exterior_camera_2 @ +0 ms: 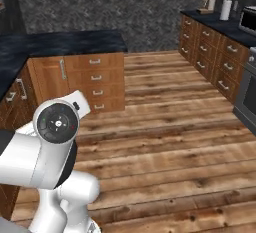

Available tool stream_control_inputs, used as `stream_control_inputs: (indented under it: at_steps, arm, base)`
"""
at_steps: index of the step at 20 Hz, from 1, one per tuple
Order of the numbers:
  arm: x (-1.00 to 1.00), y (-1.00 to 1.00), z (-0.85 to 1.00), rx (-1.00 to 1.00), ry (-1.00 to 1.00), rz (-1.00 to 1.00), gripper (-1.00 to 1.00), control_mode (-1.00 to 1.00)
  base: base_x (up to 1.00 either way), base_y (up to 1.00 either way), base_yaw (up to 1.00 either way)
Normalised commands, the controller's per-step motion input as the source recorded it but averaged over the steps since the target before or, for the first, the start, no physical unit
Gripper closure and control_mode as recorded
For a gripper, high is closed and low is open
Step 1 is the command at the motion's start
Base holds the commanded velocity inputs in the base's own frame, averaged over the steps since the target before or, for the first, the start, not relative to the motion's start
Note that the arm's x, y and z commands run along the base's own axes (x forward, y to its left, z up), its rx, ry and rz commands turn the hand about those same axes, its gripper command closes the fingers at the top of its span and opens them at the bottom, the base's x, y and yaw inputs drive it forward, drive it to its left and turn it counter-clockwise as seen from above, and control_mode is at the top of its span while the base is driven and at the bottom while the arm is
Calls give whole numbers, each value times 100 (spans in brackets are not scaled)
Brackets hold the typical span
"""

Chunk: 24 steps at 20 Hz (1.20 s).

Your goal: Collect the turmeric, mayonnaise, and shaker from the cabinet and place them next to the stove.

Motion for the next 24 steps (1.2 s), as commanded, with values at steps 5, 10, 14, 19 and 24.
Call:
stream_control_inputs:
  at_steps: [5,10,14,19,24]
  arm:
    - [0,0,0,0,0,0,100,100]
    - [0,0,0,0,0,0,100,100]
    - [0,0,0,0,0,0,100,100]
    - [0,0,0,0,0,0,100,100]
    - [0,0,0,0,0,0,100,100]
  base:
    - [71,-2,-54]
    - [73,0,-54]
    - [76,0,-54]
    - [78,0,-53]
    - [83,6,-52]
